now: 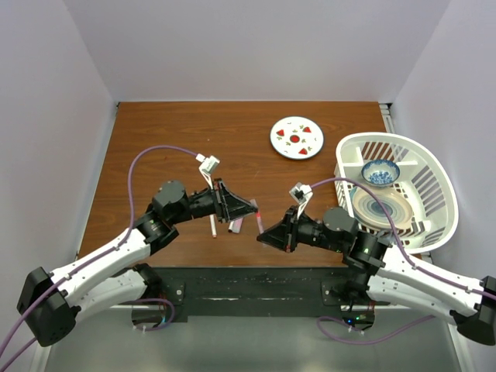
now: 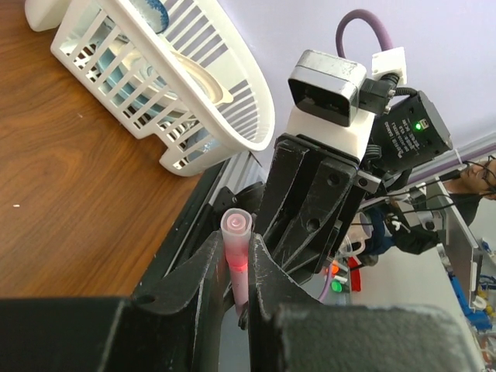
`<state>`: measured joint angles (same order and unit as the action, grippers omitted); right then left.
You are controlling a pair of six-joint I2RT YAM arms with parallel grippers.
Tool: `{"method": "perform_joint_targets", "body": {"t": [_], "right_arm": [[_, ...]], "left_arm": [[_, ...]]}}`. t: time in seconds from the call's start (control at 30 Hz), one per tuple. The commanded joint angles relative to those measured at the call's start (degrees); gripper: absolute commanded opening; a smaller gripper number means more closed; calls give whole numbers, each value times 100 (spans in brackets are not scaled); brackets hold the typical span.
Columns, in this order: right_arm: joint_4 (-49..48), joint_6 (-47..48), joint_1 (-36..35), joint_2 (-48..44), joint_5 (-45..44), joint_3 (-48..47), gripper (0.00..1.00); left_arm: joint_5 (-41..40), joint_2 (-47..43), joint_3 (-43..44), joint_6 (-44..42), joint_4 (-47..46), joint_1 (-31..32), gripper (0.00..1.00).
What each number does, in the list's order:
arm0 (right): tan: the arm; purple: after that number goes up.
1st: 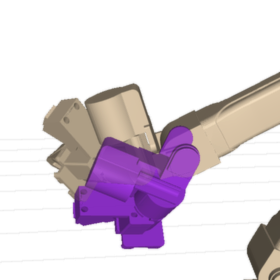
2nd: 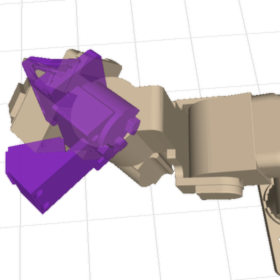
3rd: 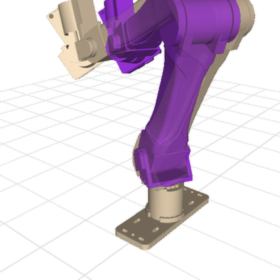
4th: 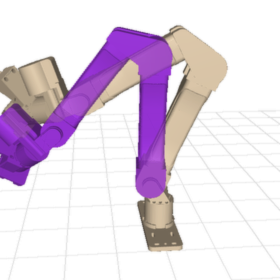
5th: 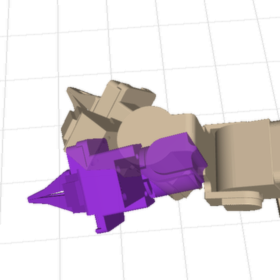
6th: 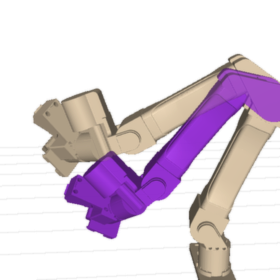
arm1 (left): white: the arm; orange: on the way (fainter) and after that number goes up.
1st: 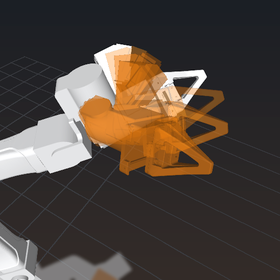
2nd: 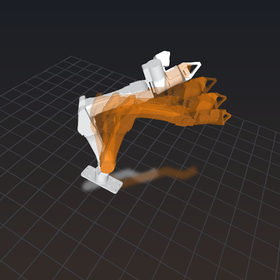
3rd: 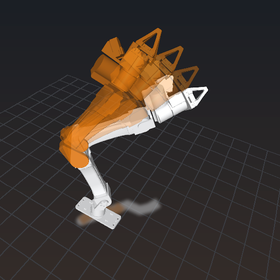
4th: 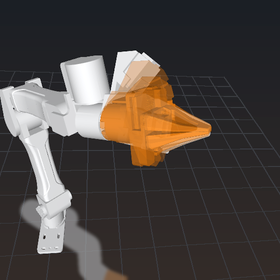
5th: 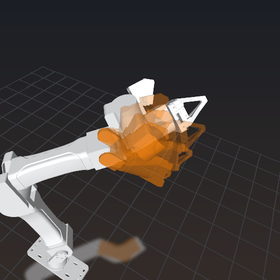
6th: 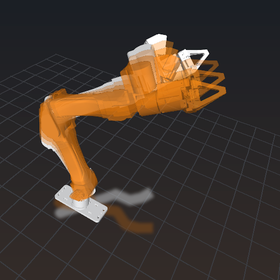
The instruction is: Insert the pens into the pen caps
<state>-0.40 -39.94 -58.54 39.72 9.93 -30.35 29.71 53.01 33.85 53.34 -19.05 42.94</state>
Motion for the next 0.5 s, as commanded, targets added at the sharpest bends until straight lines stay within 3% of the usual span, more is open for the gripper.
{"method": "perform_joint_targets", "body": {"t": [0.0, 0.27, 0.37, 0.47], "right_arm": [[-30, 434, 54, -114, -642, -515, 0], [199, 1068, 54, 167, -659, -1070, 0], [199, 1164, 54, 150, -546, -1105, 0], [129, 1173, 54, 158, -301, -1061, 0]], "left_arm": [[710, -81, -132, -149, 218, 145, 0], [1089, 139, 69, -175, 270, 268, 0], [1037, 78, 148, -192, 287, 259, 20], [809, -10, 333, -201, 367, 268, 47]]}}
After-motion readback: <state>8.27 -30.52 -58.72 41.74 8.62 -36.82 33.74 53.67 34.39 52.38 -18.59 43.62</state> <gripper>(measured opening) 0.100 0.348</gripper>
